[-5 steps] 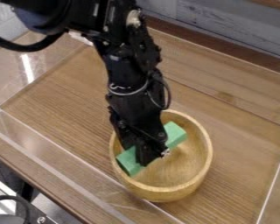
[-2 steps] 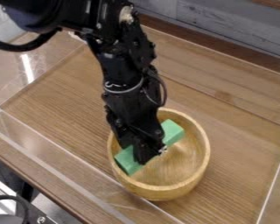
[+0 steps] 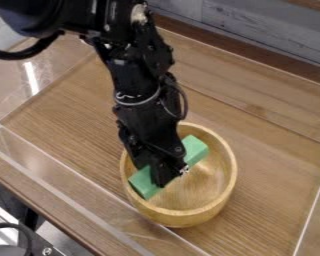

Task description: Remove the green block from inside the brown bowl and put it on the table

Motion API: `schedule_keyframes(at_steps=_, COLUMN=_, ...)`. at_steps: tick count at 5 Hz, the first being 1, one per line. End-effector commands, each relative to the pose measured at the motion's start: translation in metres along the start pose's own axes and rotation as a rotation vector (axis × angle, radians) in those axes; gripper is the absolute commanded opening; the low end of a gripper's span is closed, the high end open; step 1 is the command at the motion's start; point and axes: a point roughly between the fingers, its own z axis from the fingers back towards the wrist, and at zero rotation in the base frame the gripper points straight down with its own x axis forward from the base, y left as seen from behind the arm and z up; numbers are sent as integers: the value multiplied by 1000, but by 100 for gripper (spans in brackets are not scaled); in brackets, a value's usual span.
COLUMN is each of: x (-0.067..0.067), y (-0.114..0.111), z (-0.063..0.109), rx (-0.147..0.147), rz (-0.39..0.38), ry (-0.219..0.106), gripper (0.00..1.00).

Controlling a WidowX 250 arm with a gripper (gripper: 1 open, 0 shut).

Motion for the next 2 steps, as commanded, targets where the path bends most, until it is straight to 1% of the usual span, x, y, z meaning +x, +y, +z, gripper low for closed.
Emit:
schedule_keyframes(at_steps=1, x=3, y=2, z=9, rx=4, rz=18, ry=-37, gripper=0)
schedule_keyframes(at_steps=2, x=2, y=2, z=12, rx=-1, rz=26, ry=-42, gripper=0)
